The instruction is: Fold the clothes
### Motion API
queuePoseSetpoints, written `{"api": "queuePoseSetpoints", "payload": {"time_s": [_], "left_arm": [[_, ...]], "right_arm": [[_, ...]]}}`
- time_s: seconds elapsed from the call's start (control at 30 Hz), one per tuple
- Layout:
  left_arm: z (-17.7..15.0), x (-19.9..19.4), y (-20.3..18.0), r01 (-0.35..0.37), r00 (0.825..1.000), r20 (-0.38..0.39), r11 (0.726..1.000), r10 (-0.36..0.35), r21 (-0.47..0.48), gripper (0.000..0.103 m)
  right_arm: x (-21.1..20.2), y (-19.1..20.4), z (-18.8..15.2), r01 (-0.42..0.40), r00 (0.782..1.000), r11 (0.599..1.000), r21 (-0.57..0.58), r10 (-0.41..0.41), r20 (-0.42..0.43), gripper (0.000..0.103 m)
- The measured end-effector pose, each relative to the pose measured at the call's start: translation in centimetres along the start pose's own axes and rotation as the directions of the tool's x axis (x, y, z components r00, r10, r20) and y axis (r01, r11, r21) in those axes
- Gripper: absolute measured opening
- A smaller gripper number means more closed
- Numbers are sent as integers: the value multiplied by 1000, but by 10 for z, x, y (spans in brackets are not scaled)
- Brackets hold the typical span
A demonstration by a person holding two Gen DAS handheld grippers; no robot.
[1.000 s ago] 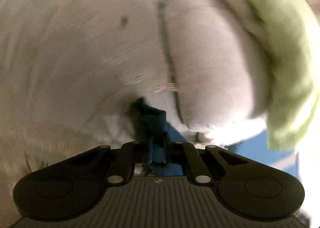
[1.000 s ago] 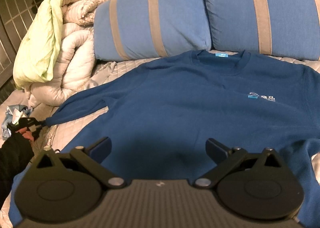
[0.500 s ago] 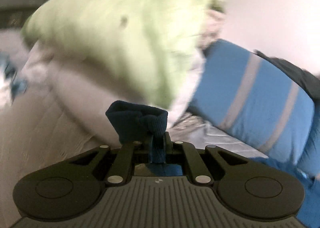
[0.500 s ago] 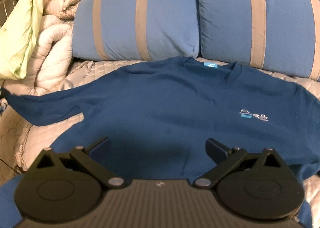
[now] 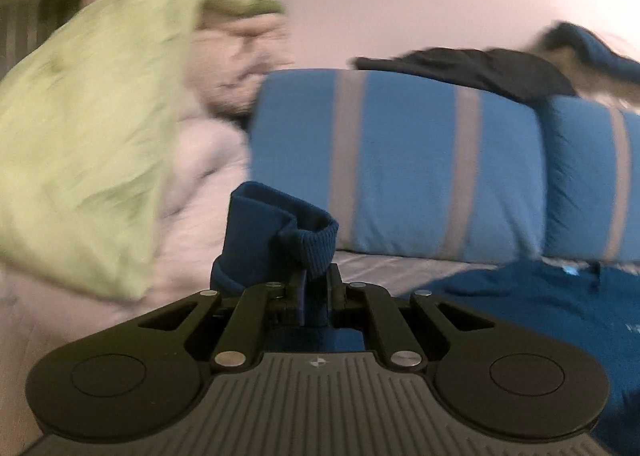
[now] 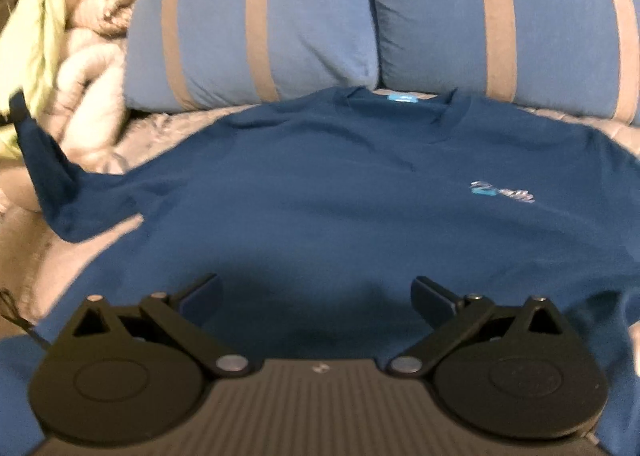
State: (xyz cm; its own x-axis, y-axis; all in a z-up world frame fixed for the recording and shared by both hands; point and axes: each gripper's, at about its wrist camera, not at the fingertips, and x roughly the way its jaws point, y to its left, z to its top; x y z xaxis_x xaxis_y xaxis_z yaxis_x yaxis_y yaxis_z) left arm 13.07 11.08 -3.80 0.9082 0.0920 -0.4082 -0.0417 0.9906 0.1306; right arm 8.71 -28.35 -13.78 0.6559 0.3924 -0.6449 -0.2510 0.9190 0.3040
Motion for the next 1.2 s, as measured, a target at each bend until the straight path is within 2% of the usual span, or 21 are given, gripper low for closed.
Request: {"api": "queuePoseSetpoints", "payload": {"time_s": [0.17,0.37,0.77,1.1,1.2], "left_arm": [[13,6,-44,85,996,-5,993,-85,84,9],[18,11,-83,153,988,-16,981,-152,122,9],[19,16,-124,236,972,-23,955,-236,181,9],[25,16,-166,289,955,-16,917,-296,273,9],[26,12,-186,341,935,-18,886,-354,313,12]], "right_arm": [[3,2,-2,33,999,999,-22,-33,-6,103],[4,1,-3,44,999,999,-31,-45,-6,103],[8,0,-2,5,1000,1000,-14,-5,-22,103],[9,2,-5,13,999,999,-41,-15,-31,103],[10,3,-5,17,999,999,-44,-19,-36,103]]}}
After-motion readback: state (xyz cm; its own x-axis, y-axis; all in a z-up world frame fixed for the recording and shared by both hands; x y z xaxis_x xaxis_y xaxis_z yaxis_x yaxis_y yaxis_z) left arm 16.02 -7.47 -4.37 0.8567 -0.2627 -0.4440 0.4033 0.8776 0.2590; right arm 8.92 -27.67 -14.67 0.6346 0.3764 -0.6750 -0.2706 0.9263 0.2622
